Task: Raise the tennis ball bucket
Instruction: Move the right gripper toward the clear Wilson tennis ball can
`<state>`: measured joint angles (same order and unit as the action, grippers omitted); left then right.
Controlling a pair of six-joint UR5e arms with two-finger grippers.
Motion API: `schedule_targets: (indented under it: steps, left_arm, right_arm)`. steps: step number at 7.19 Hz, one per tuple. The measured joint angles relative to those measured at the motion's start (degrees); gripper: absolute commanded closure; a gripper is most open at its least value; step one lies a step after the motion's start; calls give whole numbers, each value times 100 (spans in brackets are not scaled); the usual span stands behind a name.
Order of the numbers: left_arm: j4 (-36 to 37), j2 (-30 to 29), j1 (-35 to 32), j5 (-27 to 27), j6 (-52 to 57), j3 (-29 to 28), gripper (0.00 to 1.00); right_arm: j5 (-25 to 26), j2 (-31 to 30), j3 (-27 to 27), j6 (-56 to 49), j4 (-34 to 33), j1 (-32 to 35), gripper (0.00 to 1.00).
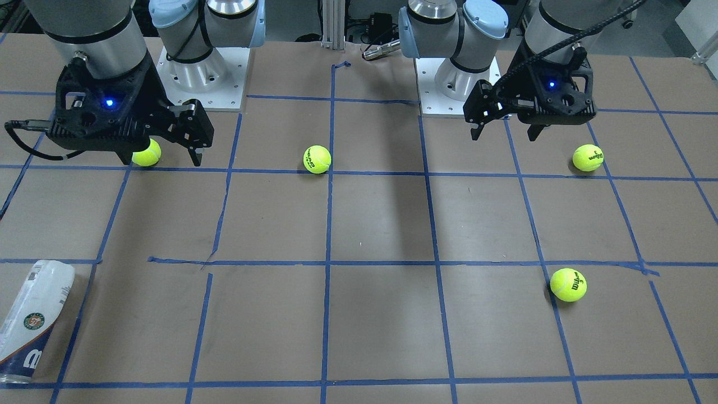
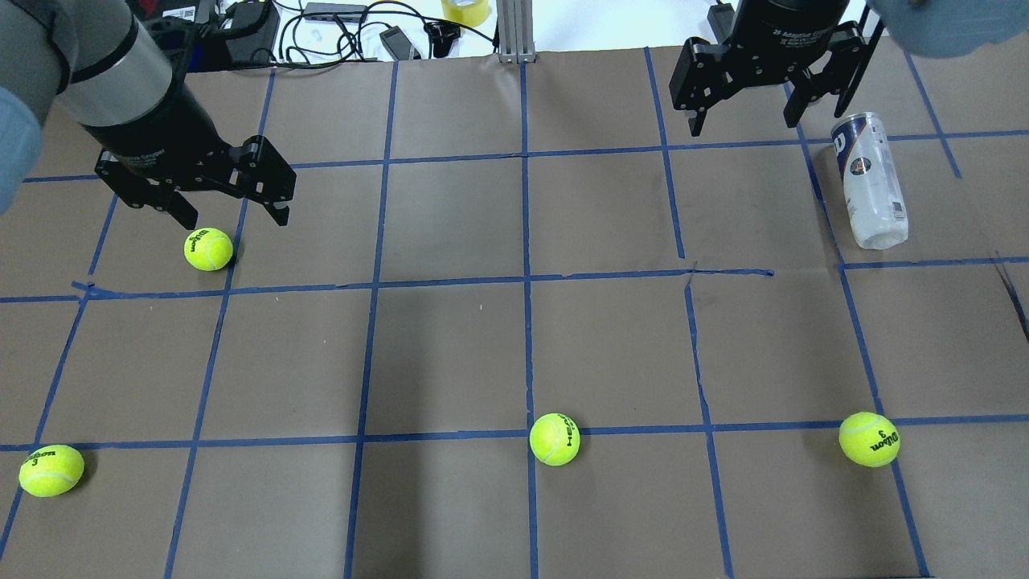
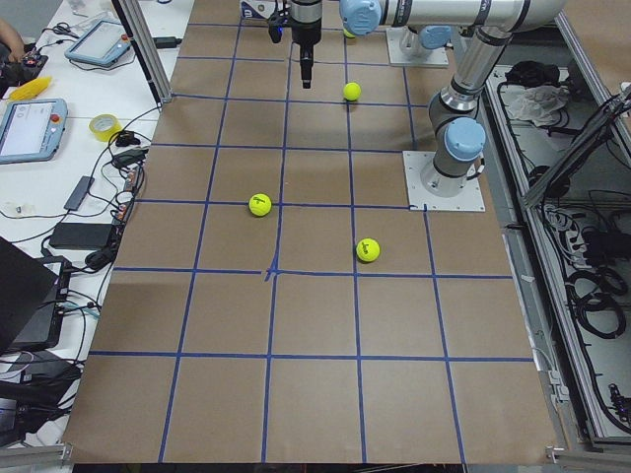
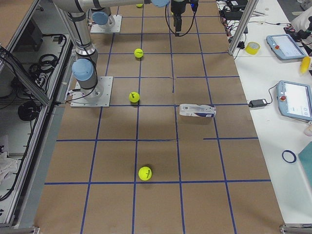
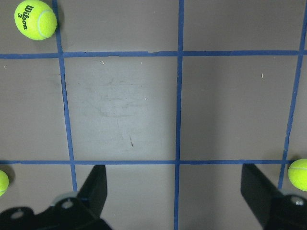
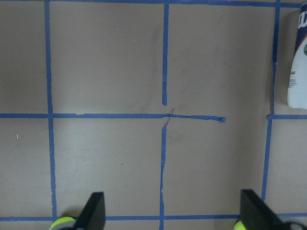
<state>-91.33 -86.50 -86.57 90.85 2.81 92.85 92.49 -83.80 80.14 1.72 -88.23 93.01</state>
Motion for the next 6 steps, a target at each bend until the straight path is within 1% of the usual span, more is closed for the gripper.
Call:
schedule_targets:
  steps: [1, 3, 4, 6]
  left_arm:
    - [1, 3, 0, 2, 0, 3, 0]
    - [4, -1, 0, -3, 0, 4, 0]
    - [9, -4, 0, -4, 0, 5, 0]
    - [20, 2, 0, -9, -6, 0, 0]
  right_arm:
    - [0, 1, 11, 1, -86, -2, 0]
    - [6, 89, -19, 31, -463, -20, 1]
    - [-15, 189, -23, 61, -611, -30, 9]
    - [-1, 454, 4, 80, -1053, -121, 9]
